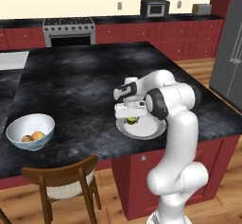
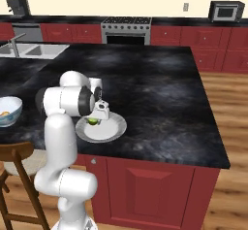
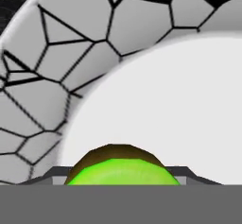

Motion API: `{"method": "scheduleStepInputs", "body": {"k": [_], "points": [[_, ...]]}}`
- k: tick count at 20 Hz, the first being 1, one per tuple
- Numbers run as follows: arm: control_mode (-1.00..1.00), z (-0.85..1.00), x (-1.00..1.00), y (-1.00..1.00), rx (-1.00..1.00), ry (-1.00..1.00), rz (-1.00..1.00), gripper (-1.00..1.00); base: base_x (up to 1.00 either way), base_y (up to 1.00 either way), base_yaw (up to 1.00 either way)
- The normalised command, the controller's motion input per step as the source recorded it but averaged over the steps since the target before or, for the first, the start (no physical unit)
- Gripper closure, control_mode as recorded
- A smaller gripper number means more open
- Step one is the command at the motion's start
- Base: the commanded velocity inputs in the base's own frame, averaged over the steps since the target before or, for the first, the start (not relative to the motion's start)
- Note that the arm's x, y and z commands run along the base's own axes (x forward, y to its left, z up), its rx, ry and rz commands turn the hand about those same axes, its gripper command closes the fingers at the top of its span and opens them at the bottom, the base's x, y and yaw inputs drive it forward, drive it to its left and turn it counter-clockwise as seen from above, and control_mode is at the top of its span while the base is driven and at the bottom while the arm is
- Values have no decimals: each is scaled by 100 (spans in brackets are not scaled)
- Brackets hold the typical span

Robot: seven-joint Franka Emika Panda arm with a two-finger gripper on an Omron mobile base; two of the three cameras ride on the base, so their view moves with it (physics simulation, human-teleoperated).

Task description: Take the fruits from the plate on the dining counter and place two fruits in each bowl.

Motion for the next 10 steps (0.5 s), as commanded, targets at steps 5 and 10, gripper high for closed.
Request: {"method": "scheduleStepInputs", "body": {"k": [5, 10], "points": [[-100, 78, -52, -6, 0, -11, 0, 100, 0, 0, 0], [-100, 94, -74, -6, 0, -17, 0, 100, 0, 0, 0]]}}
